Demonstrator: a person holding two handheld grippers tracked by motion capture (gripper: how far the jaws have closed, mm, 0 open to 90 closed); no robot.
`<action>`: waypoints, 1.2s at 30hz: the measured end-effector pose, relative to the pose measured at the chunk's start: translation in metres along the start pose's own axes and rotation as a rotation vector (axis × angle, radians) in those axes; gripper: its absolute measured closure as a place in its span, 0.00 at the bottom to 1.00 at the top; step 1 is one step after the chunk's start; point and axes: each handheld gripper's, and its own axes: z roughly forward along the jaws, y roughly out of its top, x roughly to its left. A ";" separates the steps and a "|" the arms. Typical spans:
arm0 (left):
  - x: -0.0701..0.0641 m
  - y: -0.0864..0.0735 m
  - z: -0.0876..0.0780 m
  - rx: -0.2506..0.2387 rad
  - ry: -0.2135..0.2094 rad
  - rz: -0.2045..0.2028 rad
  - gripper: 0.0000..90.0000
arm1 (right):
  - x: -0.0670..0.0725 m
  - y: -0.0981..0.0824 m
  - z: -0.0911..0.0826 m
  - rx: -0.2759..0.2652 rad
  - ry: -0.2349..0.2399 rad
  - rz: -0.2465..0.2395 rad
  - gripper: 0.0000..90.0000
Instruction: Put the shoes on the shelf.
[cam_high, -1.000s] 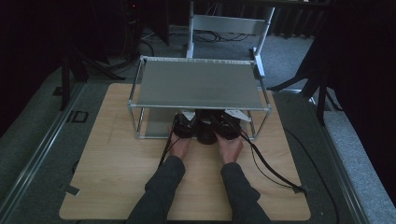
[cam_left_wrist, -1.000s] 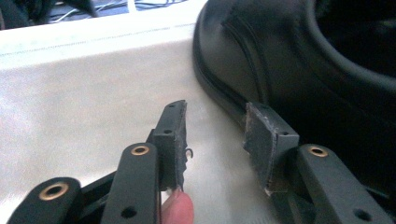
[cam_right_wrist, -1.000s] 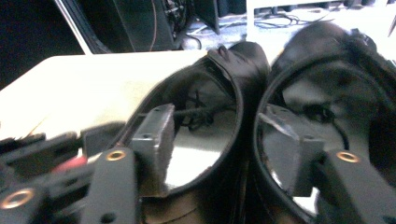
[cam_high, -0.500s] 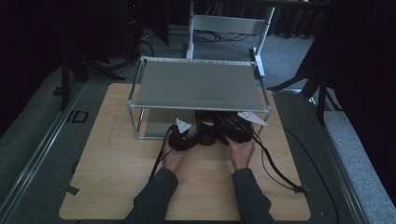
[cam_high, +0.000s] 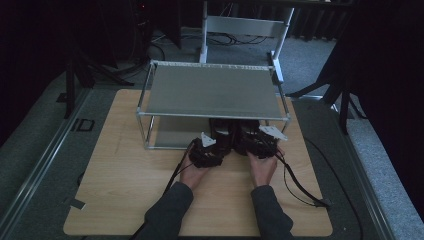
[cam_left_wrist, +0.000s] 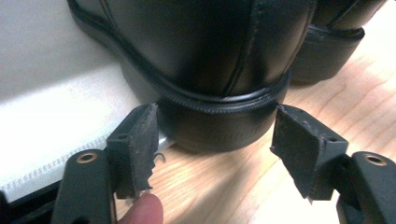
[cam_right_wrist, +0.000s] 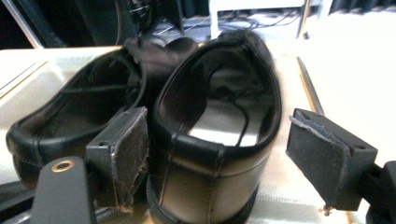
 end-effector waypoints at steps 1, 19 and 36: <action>0.000 0.000 0.000 0.000 0.000 0.000 0.35 | 0.000 0.000 0.000 0.000 0.000 0.000 0.22; -0.006 0.004 0.003 -0.039 0.025 -0.069 0.41 | -0.003 0.002 0.006 0.050 -0.047 -0.167 0.32; -0.004 0.000 0.004 -0.033 0.034 -0.074 0.40 | 0.003 -0.005 0.030 0.082 -0.115 -0.208 0.30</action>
